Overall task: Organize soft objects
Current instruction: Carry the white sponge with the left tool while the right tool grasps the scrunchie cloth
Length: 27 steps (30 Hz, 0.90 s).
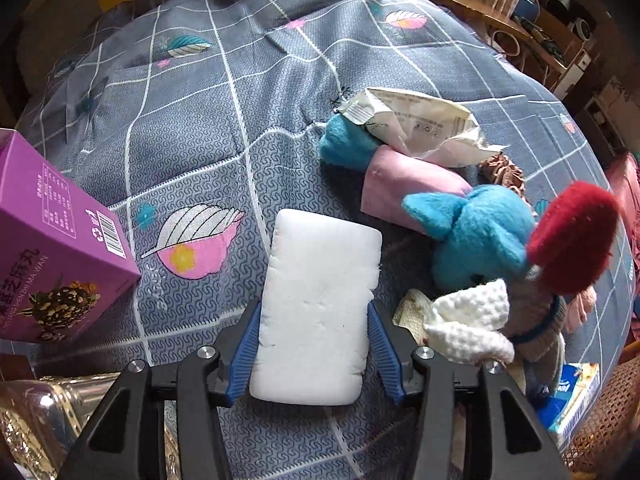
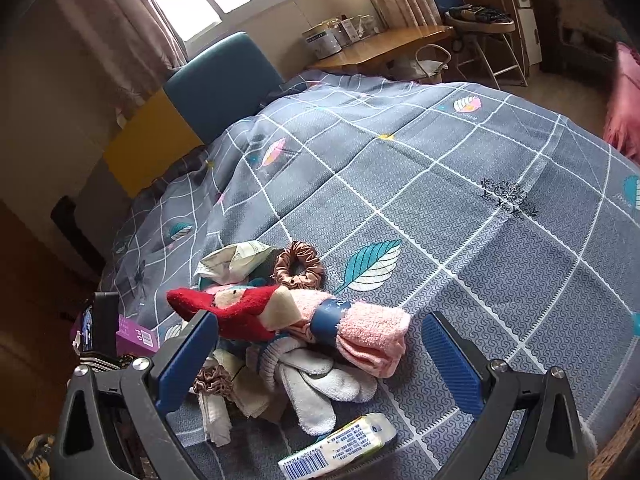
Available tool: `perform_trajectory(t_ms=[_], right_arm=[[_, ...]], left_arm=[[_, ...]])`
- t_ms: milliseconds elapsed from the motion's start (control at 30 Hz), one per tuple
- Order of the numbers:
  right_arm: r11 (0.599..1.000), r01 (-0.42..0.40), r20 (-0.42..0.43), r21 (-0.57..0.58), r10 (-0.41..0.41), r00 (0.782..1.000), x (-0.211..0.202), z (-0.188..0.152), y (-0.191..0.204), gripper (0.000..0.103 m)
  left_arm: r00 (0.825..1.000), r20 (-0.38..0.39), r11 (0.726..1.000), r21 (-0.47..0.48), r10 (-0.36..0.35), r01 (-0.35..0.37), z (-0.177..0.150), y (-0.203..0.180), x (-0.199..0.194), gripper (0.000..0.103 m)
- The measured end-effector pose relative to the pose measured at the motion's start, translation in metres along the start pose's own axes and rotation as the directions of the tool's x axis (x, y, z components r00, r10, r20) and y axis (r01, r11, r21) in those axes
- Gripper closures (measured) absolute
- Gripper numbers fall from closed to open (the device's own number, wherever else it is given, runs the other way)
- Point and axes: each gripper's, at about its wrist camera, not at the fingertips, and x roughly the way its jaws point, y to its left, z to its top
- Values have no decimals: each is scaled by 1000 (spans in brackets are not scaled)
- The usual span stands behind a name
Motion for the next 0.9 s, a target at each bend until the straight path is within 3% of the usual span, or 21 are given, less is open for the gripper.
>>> perform_trajectory(t_ms=[133, 300, 433, 533, 633, 733, 833, 900], right_arm=[[1000, -5, -11, -28, 5, 1000, 1, -2, 5, 6], [981, -107, -92, -162, 93, 991, 10, -14, 34, 8], [897, -213, -202, -387, 143, 969, 17, -43, 80, 11], [838, -211, -253, -503, 90, 963, 26, -65, 101, 17], [824, -182, -263, -537, 42, 964, 38, -71, 108, 25], [836, -186, -288, -516, 35, 957, 52, -63, 111, 26], [836, -189, -305, -516, 26, 952, 69, -61, 119, 27], [836, -180, -314, -518, 9, 949, 80, -63, 122, 42]], left_arm=[[998, 42, 999, 7, -44, 43, -11, -2, -23, 51], [994, 82, 997, -20, -77, 79, -18, 7, -50, 51], [988, 117, 994, -31, -97, 102, -10, 12, -67, 51], [984, 147, 995, -9, -100, 103, 2, 4, -80, 51], [976, 188, 994, -14, -107, 112, 20, 5, -97, 51], [963, 249, 991, -48, -105, 121, 43, 20, -122, 51], [938, 342, 988, -111, -63, 107, 57, 52, -157, 51], [916, 402, 979, -185, -3, 85, 62, 87, -182, 50]])
